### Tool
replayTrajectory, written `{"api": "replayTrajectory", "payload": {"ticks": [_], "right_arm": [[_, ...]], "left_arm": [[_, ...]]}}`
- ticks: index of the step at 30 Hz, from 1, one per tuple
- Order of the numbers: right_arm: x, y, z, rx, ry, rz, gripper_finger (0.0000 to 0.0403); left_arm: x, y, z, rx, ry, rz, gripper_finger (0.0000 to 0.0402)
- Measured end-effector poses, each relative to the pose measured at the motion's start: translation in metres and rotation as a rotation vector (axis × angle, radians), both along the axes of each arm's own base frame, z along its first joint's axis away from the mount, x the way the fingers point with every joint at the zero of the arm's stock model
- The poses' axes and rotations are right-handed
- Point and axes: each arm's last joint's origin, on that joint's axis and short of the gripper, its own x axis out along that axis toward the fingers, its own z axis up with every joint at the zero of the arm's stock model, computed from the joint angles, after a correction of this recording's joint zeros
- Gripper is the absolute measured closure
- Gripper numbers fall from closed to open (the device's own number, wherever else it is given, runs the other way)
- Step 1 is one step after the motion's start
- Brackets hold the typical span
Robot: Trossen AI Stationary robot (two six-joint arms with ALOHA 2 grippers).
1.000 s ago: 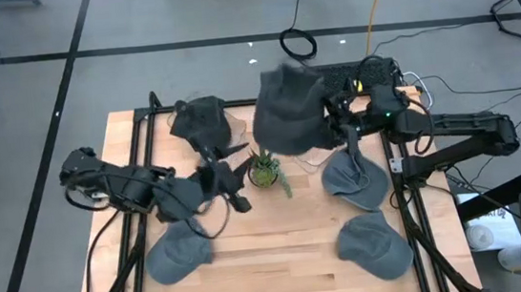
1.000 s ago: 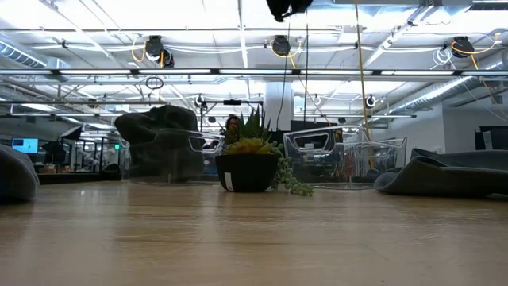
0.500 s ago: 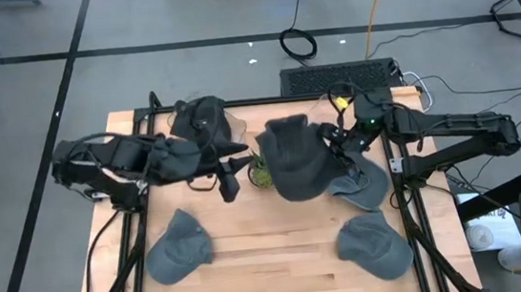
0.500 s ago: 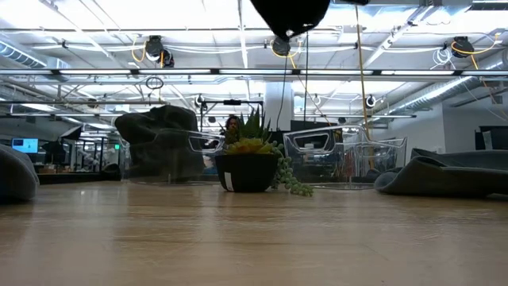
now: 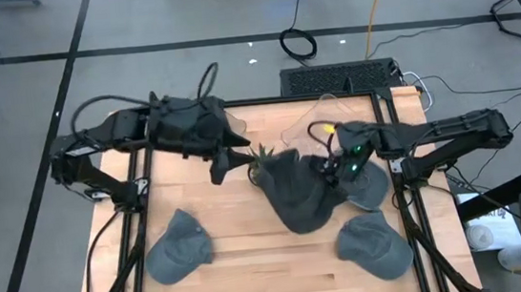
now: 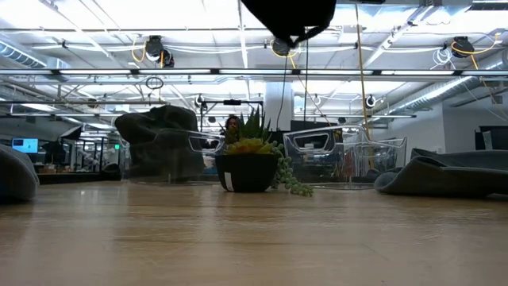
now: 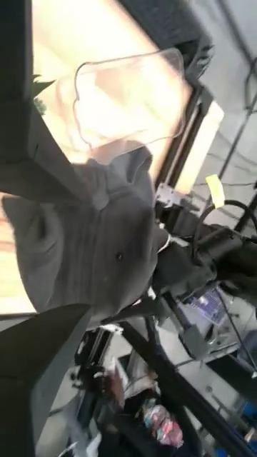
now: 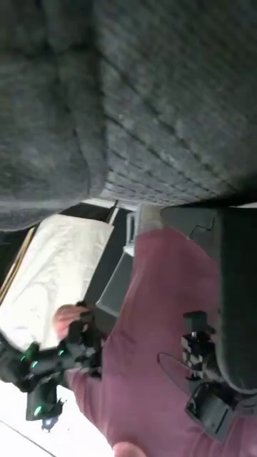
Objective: Pick & Place hat
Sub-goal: Put the black cap into the left transparent bin
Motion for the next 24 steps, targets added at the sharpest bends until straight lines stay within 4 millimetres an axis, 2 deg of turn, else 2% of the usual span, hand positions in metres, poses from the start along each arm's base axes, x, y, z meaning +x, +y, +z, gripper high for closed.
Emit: {"api": "replayTrajectory", "payload": {"ticks": [7,12,16,24], "right_arm": [[0.006,0.028,-0.011,-0.004,0.079,0.003,0.0403],[0.009,0.042,-0.005,0.045,0.043,0.013,0.0403],[0.009,0.046,0.001,0.073,-0.008,-0.007,0.0403],[0.01,0.045,0.001,0.052,-0.026,-0.05,0.0403]], "left_arm": [[0.001,0.026,-0.002,-0.103,0.013,-0.074,0.0121],[0.003,0.041,-0.012,-0.167,0.086,-0.088,0.0119],[0.003,0.05,-0.02,-0.223,0.149,-0.115,0.0119],[0.023,0.052,-0.032,-0.26,0.168,-0.173,0.0119]]}}
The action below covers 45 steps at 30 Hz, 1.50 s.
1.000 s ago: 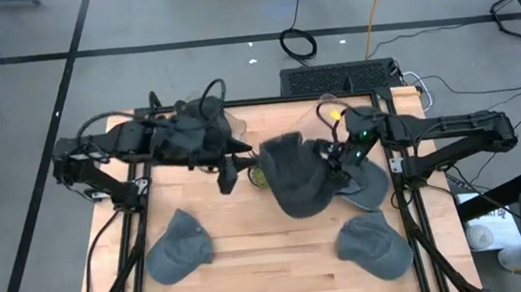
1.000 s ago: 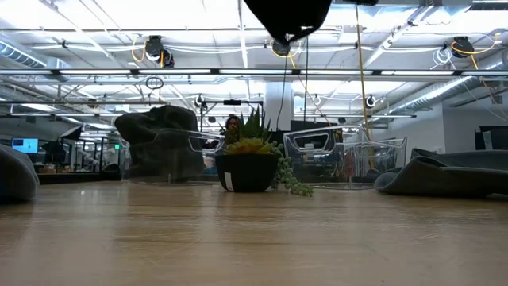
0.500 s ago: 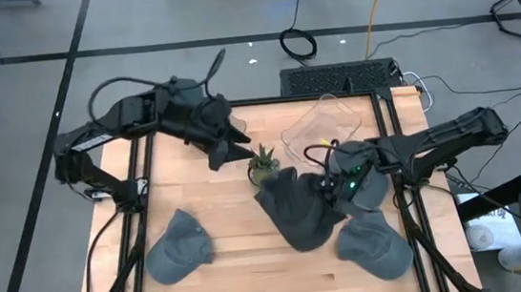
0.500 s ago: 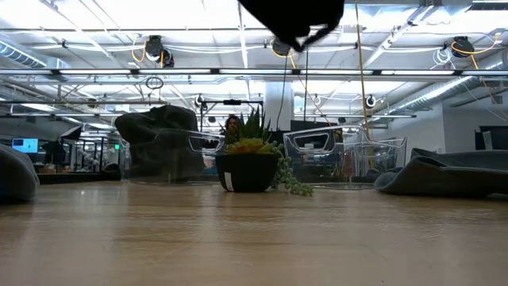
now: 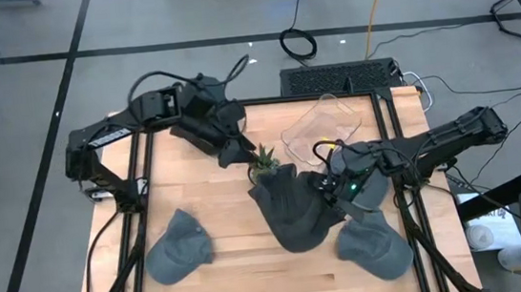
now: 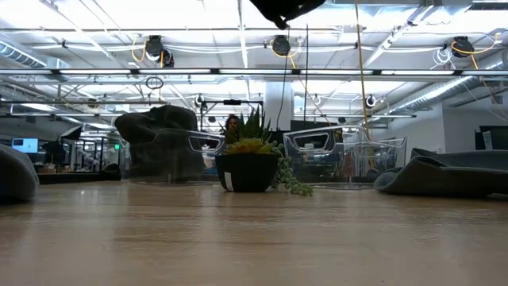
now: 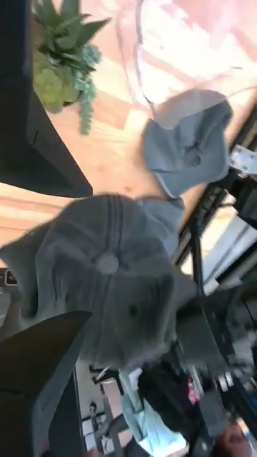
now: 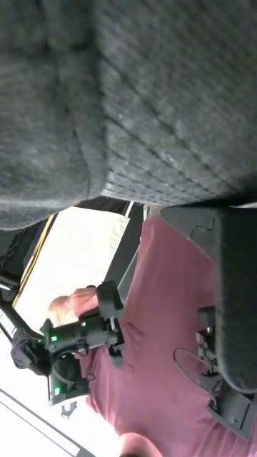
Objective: Pick & Place hat
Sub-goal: Put the black cap into the left transparent bin
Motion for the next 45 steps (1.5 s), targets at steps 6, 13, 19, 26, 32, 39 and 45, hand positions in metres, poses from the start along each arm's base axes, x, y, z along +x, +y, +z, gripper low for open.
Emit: {"api": "replayTrajectory", "payload": {"ticks": [6,13,19,26,32,39,45], "right_arm": [[0.0,-0.001,0.0,-0.003,-0.002,-0.002,0.0403],[0.0,-0.001,0.0,-0.005,-0.004,0.004,0.0403],[0.001,-0.006,0.0,-0.015,-0.011,-0.01,0.0403],[0.002,-0.007,0.0,-0.015,-0.014,-0.016,0.0403],[0.002,-0.007,0.0,-0.012,-0.012,-0.016,0.0403],[0.002,-0.007,0.0,-0.011,-0.012,-0.013,0.0403],[0.001,-0.007,0.0,-0.007,-0.011,0.007,0.0403]], "left_arm": [[0.018,0.004,-0.016,-0.013,0.047,0.003,0.0119],[0.038,-0.007,-0.032,-0.039,0.077,-0.061,0.0119],[0.047,-0.018,-0.027,-0.049,-0.006,-0.096,0.0119],[0.051,-0.023,-0.026,-0.068,-0.027,-0.097,0.0119],[0.05,-0.022,-0.03,-0.034,0.017,-0.044,0.0119],[0.048,-0.02,-0.033,0.01,0.054,-0.003,0.0119],[0.048,-0.021,-0.033,0.012,0.05,-0.017,0.0119]]}}
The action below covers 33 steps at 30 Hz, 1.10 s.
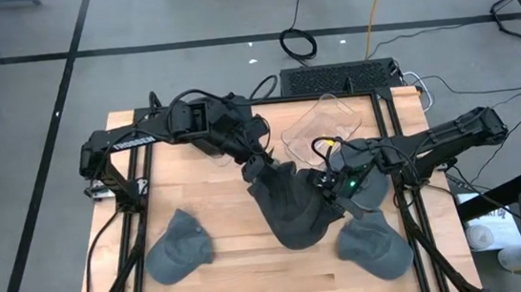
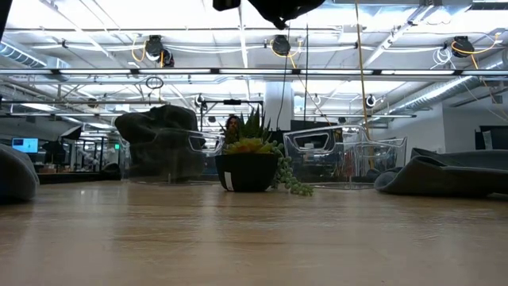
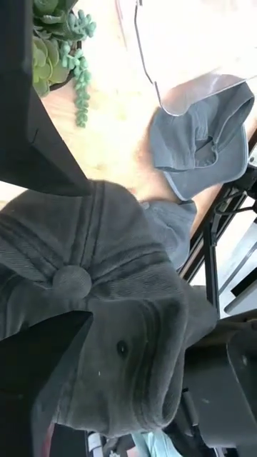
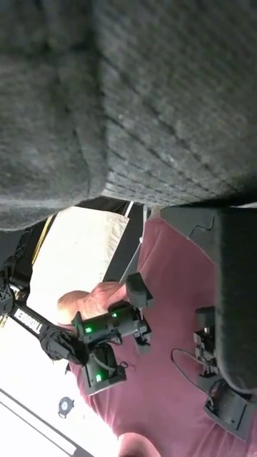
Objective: Pick & Place hat
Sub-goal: Put the black cap into the left transparent bin
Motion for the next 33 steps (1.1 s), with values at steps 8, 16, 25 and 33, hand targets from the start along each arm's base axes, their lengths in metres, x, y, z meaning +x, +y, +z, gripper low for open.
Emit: {"api": "replayTrajectory", "payload": {"ticks": [8,16,25,33], "right_arm": [[0.002,-0.008,0.0,-0.002,-0.003,-0.025,0.0403],[0.002,-0.011,0.0,0.0,-0.006,-0.016,0.0403],[0.002,-0.011,0.0,-0.002,-0.011,-0.001,0.04],[0.0,-0.01,0.001,-0.008,-0.033,0.067,0.0376]], "left_arm": [[0.0,-0.006,0.0,-0.027,-0.002,-0.05,0.0172],[0.0,-0.006,0.0,-0.034,-0.005,-0.063,0.0288],[-0.002,-0.005,0.001,-0.061,-0.04,-0.196,0.0389],[-0.014,-0.005,0.012,-0.09,-0.065,-0.242,0.0394]]}}
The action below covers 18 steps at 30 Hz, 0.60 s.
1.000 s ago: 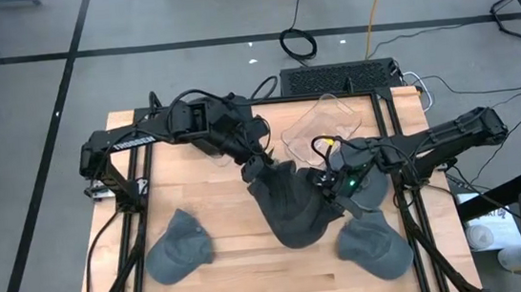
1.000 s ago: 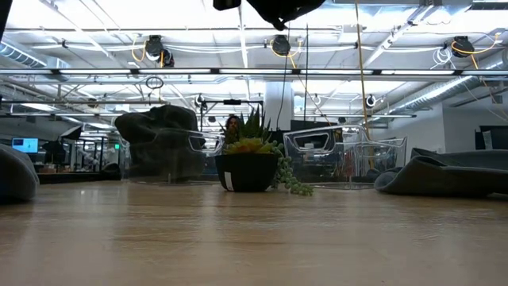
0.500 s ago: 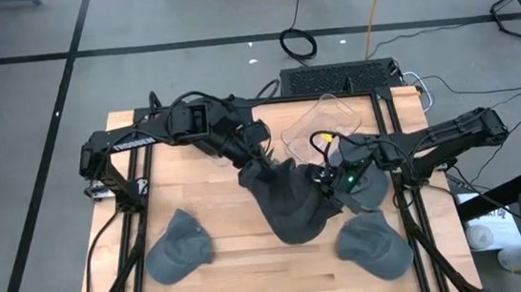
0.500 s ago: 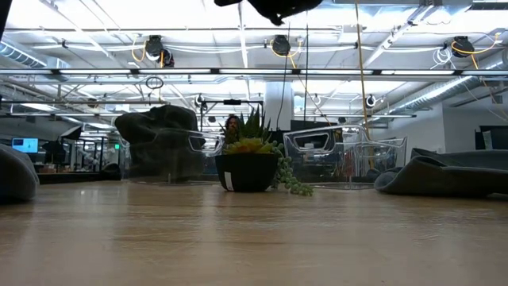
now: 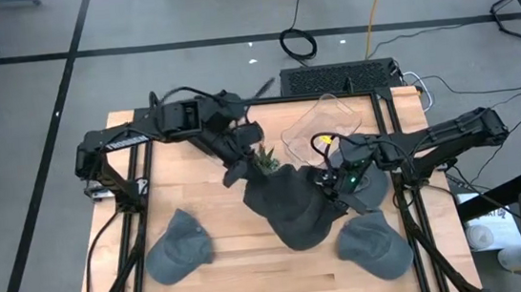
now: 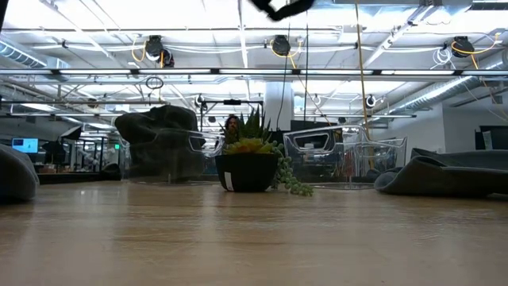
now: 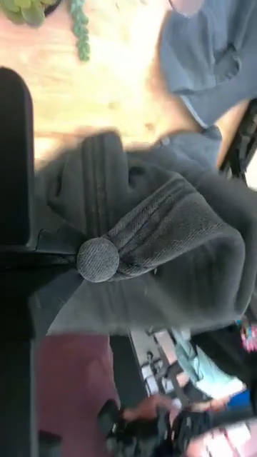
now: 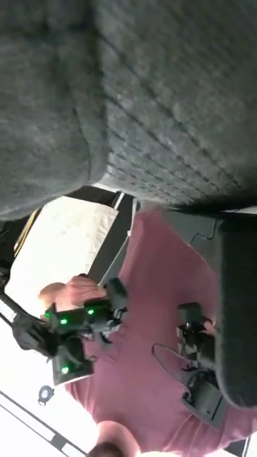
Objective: Pick & Place hat
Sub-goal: Put the black cap into the left transparent bin
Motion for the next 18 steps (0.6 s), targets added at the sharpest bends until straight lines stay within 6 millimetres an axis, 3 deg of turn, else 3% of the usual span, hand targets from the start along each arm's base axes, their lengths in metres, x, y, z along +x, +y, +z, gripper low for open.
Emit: {"api": "replayTrajectory", "payload": {"ticks": [6,18], "right_arm": [[-0.003,-0.001,0.004,-0.038,-0.065,0.007,0.0363],[-0.009,-0.001,0.006,0.008,-0.055,0.175,0.0312]], "left_arm": [[-0.023,0.01,0.022,-0.012,-0.06,0.044,0.0394],[-0.093,0.045,0.076,-0.005,-0.259,0.292,0.0394]]}}
